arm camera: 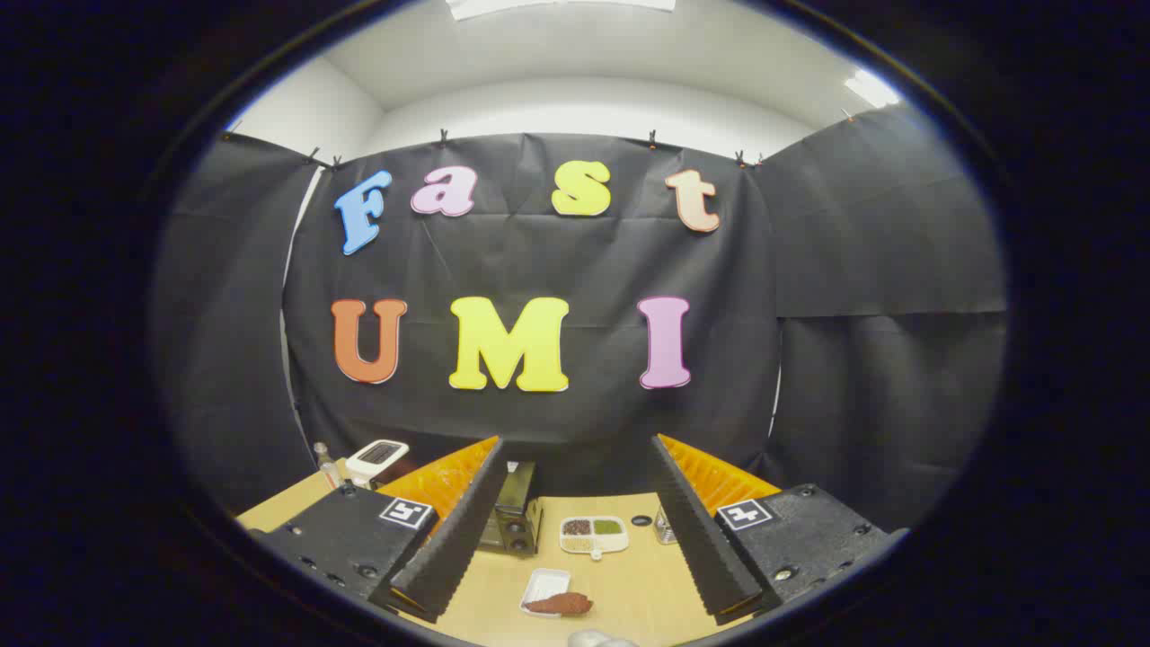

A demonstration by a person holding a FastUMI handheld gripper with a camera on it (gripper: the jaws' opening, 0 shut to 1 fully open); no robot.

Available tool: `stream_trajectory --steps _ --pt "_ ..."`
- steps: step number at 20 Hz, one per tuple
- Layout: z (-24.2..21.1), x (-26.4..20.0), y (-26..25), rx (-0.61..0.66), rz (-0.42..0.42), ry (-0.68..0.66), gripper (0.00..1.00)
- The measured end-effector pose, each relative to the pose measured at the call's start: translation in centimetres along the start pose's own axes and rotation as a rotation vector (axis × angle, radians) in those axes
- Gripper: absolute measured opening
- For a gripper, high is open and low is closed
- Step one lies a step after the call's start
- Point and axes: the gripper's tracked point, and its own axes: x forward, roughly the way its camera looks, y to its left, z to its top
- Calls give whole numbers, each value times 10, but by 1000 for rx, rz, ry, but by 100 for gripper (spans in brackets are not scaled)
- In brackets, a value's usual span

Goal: Open the toaster oven, put the food inside, and close the toaster oven door.

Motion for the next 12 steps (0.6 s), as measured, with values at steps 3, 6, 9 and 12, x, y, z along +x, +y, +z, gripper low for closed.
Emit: stream_trajectory --steps 3,6,9,12 --pt "-3 -1 -4 -8 -20 9 100" --pt "-4 -1 2 7 -9 8 100" --pt "-10 2 5 23 0 22 100" --pt "-12 4 7 40 0 28 100"
